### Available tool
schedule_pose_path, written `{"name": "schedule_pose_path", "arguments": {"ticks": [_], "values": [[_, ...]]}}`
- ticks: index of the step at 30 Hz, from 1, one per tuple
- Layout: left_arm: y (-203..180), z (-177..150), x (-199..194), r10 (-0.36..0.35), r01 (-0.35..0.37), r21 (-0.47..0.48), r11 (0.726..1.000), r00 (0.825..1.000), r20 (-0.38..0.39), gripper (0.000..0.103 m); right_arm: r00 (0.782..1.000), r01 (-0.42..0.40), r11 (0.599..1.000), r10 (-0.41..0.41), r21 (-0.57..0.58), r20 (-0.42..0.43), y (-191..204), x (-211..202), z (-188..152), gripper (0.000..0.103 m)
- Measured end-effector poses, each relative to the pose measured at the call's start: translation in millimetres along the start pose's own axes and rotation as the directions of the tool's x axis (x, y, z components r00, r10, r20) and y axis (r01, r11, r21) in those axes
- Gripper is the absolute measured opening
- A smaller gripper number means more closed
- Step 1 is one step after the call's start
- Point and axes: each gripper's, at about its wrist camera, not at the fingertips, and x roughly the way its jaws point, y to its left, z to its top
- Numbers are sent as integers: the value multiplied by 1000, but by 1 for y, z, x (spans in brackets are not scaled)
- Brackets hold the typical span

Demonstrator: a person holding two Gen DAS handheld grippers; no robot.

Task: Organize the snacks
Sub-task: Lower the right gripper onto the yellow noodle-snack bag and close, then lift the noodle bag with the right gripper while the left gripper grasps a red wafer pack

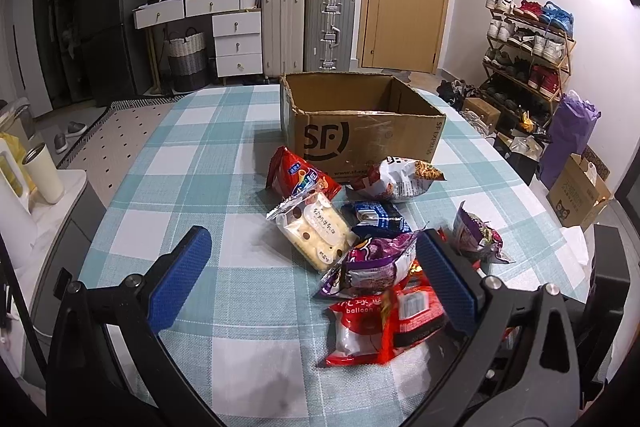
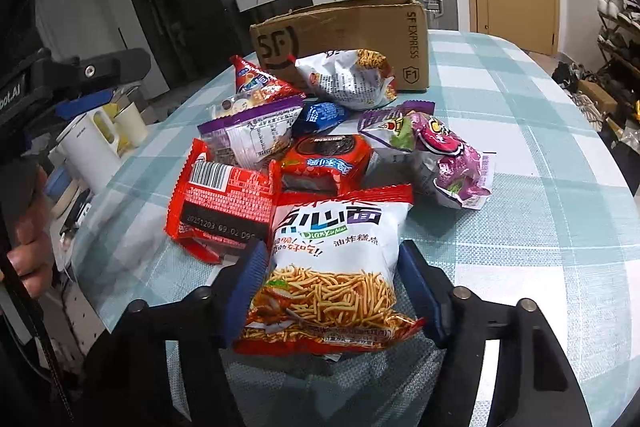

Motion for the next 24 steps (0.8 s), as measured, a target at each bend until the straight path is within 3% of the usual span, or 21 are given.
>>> {"name": "schedule_pose_path", "arguments": {"ticks": [6, 15, 24], "values": [[7, 0, 1, 0, -1, -17, 1000, 1000, -14, 102, 999, -41, 998, 41, 52, 0, -11, -3, -1, 52], [24, 0, 4, -55, 54, -55, 997, 998, -26, 102, 998, -40, 997, 37, 68, 45, -15, -16, 3, 51], [31, -15, 20, -166, 152, -112, 982, 979, -121, 102, 997, -28, 997, 24, 68, 69, -19, -29, 4, 51]]}}
